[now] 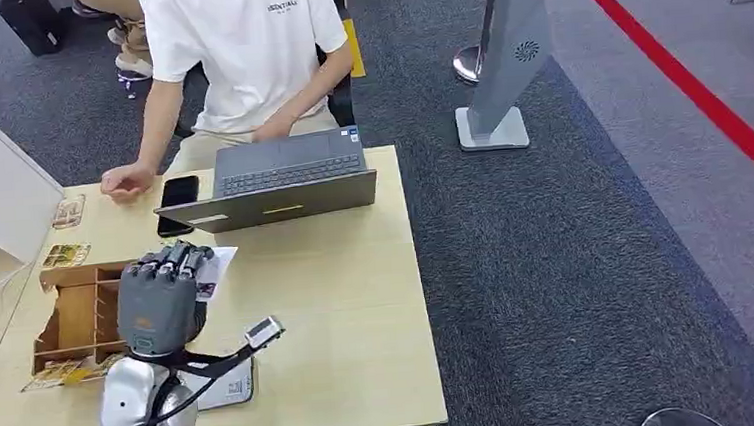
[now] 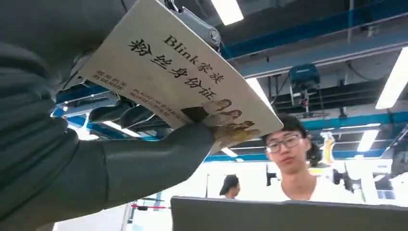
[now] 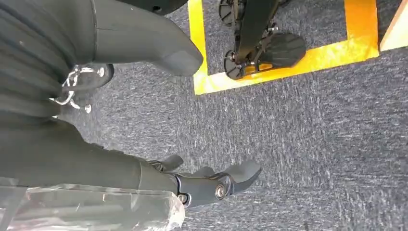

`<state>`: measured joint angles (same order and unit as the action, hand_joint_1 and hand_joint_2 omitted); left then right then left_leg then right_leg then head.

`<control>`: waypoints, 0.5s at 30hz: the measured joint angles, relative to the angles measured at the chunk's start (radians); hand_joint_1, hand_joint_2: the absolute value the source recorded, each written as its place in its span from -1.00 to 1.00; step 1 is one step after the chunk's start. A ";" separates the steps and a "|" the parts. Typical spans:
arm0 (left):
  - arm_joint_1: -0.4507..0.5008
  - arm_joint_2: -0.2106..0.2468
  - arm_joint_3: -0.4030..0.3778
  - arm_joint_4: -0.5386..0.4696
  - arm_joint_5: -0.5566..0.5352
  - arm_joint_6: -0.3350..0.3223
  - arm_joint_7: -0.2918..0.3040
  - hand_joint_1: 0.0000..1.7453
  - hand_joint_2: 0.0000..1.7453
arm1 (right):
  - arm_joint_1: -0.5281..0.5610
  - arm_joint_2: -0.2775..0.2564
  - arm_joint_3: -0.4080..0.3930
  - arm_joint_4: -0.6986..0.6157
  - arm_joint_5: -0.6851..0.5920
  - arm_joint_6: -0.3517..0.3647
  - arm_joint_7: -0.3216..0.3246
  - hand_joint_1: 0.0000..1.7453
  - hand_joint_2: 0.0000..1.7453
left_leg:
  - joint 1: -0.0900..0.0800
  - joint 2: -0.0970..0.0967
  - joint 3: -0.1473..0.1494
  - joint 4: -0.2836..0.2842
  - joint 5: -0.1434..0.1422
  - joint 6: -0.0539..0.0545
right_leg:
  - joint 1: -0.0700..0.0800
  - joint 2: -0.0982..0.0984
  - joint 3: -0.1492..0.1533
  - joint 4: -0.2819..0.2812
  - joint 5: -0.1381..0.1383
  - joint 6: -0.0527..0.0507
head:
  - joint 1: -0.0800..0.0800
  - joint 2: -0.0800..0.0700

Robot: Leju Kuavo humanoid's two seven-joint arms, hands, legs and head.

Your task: Pass the card to the sensor for recognition and then transmit it.

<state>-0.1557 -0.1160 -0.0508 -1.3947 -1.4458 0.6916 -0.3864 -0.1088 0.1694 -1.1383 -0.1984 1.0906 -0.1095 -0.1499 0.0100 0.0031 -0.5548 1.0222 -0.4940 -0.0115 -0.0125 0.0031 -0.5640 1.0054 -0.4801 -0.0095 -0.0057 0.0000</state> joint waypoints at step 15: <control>0.275 -0.005 -0.062 -0.145 -0.026 0.000 0.032 1.00 1.00 | 0.009 0.000 -0.032 0.000 -0.024 -0.018 0.006 -1.00 1.00 | 0.000 0.000 -0.001 0.000 0.000 0.000 | 0.000 0.000 0.000 0.000 0.000 0.001 | 0.000 0.000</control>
<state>0.1192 -0.1213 -0.1125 -1.5392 -1.4713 0.6916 -0.3544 -0.0997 0.1694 -1.1704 -0.1984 1.0666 -0.1274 -0.1434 0.0104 0.0030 -0.5555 1.0221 -0.4941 -0.0113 -0.0122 0.0029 -0.5641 1.0055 -0.4806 -0.0089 -0.0053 0.0000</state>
